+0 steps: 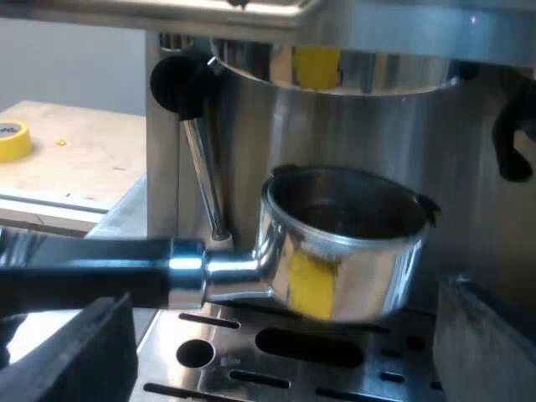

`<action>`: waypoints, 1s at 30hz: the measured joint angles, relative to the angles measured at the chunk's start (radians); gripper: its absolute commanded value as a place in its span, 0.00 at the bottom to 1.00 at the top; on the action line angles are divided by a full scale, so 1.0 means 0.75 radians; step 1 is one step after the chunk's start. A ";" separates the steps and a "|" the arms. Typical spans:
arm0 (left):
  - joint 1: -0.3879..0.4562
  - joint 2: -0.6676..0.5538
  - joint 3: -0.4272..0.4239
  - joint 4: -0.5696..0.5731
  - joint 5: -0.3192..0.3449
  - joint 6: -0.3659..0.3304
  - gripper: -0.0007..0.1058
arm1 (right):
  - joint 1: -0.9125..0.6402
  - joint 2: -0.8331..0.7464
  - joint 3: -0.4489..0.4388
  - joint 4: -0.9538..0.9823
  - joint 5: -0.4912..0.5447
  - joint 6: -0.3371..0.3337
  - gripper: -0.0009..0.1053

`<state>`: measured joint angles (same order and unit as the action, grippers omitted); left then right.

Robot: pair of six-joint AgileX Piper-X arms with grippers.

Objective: Put the handle in the coffee machine

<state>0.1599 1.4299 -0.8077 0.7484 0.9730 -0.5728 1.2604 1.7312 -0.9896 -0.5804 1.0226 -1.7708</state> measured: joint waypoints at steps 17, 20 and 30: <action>0.041 0.000 0.000 -0.141 0.028 -0.060 0.01 | 0.000 0.000 0.000 -0.010 0.000 -0.002 0.71; 0.047 0.000 0.000 -0.141 0.035 -0.062 0.01 | 0.000 0.000 0.000 -0.010 0.000 -0.002 0.71; 0.047 0.000 0.000 -0.141 0.050 -0.066 0.01 | 0.000 0.000 0.000 -0.010 0.000 -0.002 0.71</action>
<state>0.1953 1.4299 -0.8077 0.6424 1.0107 -0.6225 1.2604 1.7312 -0.9896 -0.5882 1.0226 -1.7726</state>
